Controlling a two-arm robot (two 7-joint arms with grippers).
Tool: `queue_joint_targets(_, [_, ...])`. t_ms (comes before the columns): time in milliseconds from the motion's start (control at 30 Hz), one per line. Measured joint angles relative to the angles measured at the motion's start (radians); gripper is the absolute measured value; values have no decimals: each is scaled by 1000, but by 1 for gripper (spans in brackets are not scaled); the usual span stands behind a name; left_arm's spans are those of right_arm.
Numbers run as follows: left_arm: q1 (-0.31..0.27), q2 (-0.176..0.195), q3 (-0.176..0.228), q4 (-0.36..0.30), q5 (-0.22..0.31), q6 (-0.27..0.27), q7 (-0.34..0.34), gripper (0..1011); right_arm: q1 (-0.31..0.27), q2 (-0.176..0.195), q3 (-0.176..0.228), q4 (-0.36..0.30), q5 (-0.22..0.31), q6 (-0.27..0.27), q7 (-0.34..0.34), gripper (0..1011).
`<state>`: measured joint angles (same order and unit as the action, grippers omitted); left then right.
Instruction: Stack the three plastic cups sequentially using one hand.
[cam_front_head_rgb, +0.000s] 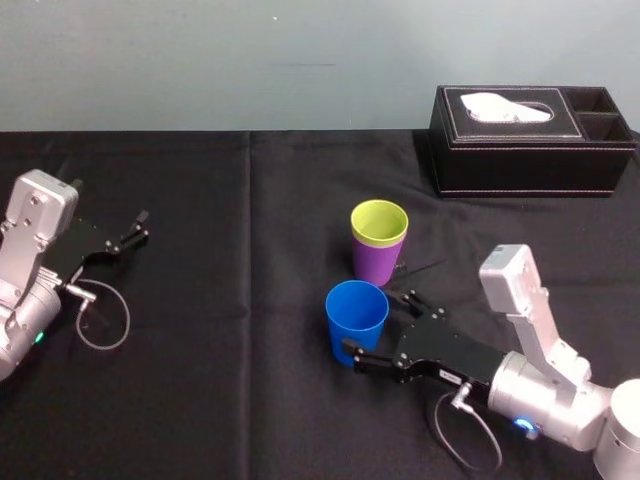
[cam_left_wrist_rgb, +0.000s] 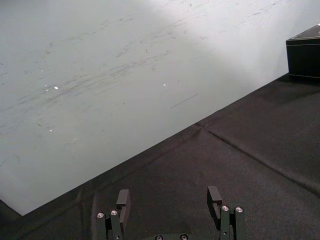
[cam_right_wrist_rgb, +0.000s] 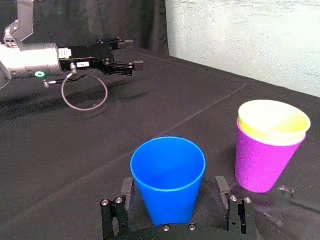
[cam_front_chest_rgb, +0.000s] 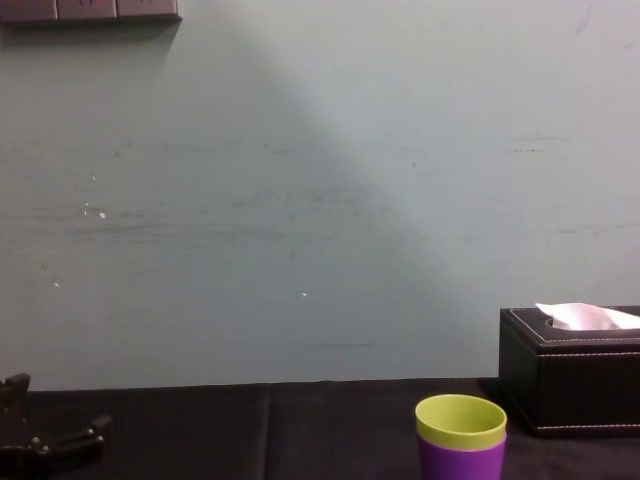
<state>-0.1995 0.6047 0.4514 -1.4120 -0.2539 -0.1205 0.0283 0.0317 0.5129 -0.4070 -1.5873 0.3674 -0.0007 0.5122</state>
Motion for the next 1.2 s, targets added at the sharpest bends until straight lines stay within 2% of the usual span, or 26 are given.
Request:
queue_joint_targets(300, [0,0,0,0,0,0,0,1011,57,-36,-32,52,-7,8,2,1003])
queue_joint_targets(600, [0,0,0,0,0,0,0,1011,56,-36,-31,52,-7,9,4,1003])
queue_joint_targets(833, [0,0,0,0,0,0,0,1012,54,-34,-29,50,-7,9,3,892])
queue_joint_targets(867, [0,0,0,0,0,0,0,1011,54,-34,-29,50,-7,9,3,840])
queue_joint_targets(967, [0,0,0,0,0,0,0,1011,53,-34,-29,49,-7,9,3,777])
queue_joint_targets(1200, [0,0,0,0,0,0,0,1011,52,-34,-28,48,-6,8,2,729])
